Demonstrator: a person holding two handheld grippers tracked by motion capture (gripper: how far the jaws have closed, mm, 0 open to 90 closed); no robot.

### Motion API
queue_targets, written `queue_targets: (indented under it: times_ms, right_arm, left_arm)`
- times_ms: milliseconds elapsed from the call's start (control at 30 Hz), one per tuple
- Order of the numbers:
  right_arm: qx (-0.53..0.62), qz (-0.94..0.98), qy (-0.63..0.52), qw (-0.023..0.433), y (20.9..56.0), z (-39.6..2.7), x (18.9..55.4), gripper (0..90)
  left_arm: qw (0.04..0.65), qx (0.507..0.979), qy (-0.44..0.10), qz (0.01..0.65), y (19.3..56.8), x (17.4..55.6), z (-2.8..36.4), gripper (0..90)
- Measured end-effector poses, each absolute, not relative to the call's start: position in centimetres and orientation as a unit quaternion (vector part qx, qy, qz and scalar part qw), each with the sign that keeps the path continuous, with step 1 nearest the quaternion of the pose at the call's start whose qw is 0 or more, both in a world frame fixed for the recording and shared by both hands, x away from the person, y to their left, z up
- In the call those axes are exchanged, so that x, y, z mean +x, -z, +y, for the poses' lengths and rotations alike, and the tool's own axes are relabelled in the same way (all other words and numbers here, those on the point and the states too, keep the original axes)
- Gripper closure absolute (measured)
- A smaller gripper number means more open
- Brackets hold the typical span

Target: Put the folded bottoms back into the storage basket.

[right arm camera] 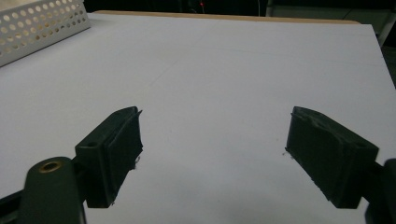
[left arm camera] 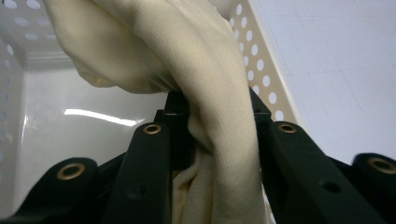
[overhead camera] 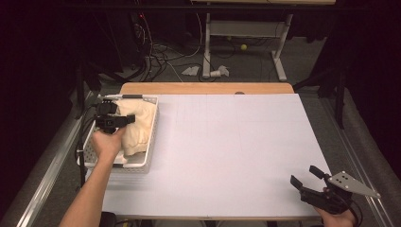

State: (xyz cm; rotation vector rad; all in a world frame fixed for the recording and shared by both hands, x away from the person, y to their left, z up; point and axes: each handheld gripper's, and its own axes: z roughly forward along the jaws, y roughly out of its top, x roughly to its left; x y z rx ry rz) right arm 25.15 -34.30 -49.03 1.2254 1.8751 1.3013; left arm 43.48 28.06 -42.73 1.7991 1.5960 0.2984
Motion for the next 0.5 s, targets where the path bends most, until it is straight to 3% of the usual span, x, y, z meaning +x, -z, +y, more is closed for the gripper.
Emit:
queue_targets:
  times_ms: [233,333,500]
  right_arm:
    - [0.455,0.697,-0.484,0.271,49.03,-34.31,25.15,18.6]
    - [0.454,0.697,-0.484,0.271,49.03,-34.29,25.13,18.6]
    - [0.454,0.697,-0.484,0.271,49.03,-34.27,25.14,18.6]
  left_arm:
    - [0.348,0.691,-0.123,0.622,42.73,43.54,28.16,64.1]
    - [0.350,0.684,-0.129,0.627,42.59,43.51,28.24,55.9]
    - [0.344,0.683,-0.134,0.630,42.50,43.40,28.50,49.8]
